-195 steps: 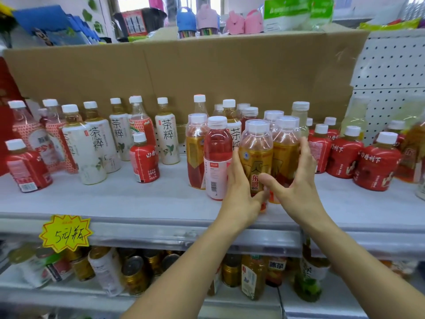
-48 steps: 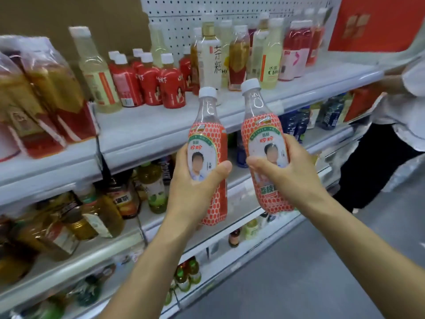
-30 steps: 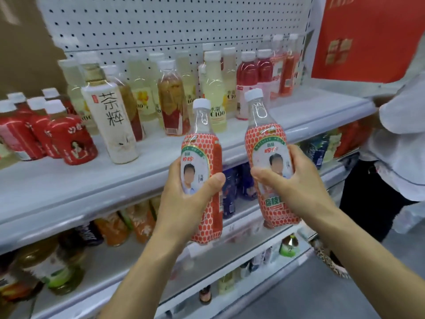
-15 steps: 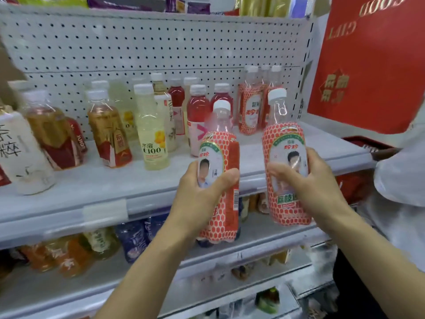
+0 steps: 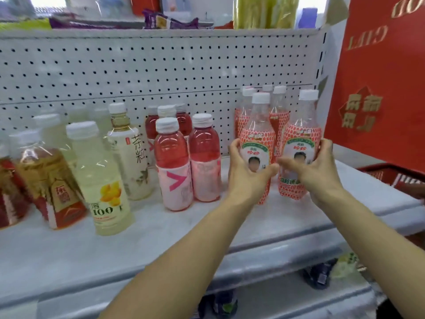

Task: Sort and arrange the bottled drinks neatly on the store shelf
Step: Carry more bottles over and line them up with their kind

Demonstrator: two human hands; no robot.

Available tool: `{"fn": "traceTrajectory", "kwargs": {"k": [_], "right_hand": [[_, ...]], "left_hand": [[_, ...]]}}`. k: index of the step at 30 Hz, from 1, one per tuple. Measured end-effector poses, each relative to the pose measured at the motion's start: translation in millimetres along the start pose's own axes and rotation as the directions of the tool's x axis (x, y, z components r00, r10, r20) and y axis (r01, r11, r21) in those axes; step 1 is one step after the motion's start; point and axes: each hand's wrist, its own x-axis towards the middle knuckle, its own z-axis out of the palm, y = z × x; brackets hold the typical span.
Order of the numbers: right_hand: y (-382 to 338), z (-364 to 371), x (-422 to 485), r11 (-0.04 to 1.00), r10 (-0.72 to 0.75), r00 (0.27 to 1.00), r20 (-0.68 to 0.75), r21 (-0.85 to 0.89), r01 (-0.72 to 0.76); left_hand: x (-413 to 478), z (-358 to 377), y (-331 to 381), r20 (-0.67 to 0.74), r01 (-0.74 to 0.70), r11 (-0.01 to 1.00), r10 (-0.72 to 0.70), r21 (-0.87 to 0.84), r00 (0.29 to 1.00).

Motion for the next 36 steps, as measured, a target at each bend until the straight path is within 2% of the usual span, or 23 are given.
{"fn": "traceTrajectory", "kwargs": {"k": [6,10,12,13,15,17,19,21,24,26,28,29,36], "right_hand": [[19.4,5.8,43.6,0.999,-0.013,0.998,0.061,-0.031,0.015],[21.7,7.0,53.9,0.995,0.002,0.998,0.063,-0.100,0.004],[13.8,5.8,44.2,0.982,-0.119,0.993,-0.025,-0.148,0.114],[6.5,6.3,36.4,0.964,-0.232,0.970,-0.066,-0.146,0.221],[-17.6,12.6,19.9,0.867,-0.492,0.866,-0.087,-0.132,0.480],[-40.9,27.7,10.1,0.749,-0.656,0.754,0.021,-0.108,0.654],[-60.8,50.5,5.6,0.716,-0.671,0.707,0.222,-0.055,0.696],[-75.2,77.4,5.0,0.708,-0.614,0.667,0.424,-0.079,0.702],[-86.5,112.6,11.2,0.686,-0.453,0.636,0.625,-0.212,0.696],[-91.6,126.7,15.0,0.718,-0.311,0.639,0.704,-0.266,0.643],[-94.3,132.6,17.2,0.720,-0.246,0.639,0.729,-0.303,0.624],[-95.7,132.9,18.0,0.713,-0.238,0.646,0.726,-0.321,0.623],[-96.6,129.9,26.2,0.730,-0.242,0.731,0.638,-0.377,0.570]], "left_hand": [[39.6,23.5,-9.3,-0.075,0.025,0.995,-0.018,0.095,0.997],[12.0,10.9,10.1,-0.003,-0.045,0.934,0.049,0.356,0.999],[-18.0,-8.0,28.8,0.035,-0.162,0.857,0.166,0.489,0.985],[-31.1,-21.4,39.9,0.027,-0.247,0.800,0.278,0.547,0.960],[-47.2,-50.8,59.5,-0.031,-0.390,0.662,0.530,0.640,0.848],[-47.5,-80.7,76.3,-0.155,-0.391,0.619,0.644,0.681,0.749],[-33.1,-108.6,97.5,-0.281,-0.306,0.684,0.605,0.662,0.745],[-2.9,-135.3,117.6,-0.307,-0.205,0.714,0.518,0.670,0.798],[52.9,-163.3,134.5,-0.208,-0.040,0.682,0.277,0.730,0.938],[79.8,-170.5,133.7,-0.109,0.044,0.593,0.075,0.804,0.991],[94.2,-171.5,130.6,-0.021,0.055,0.477,-0.077,0.877,0.997],[98.2,-171.9,129.4,0.011,0.033,0.431,-0.099,0.902,0.995],[95.0,-188.3,137.0,0.154,-0.133,0.218,-0.085,0.967,0.984]]}}
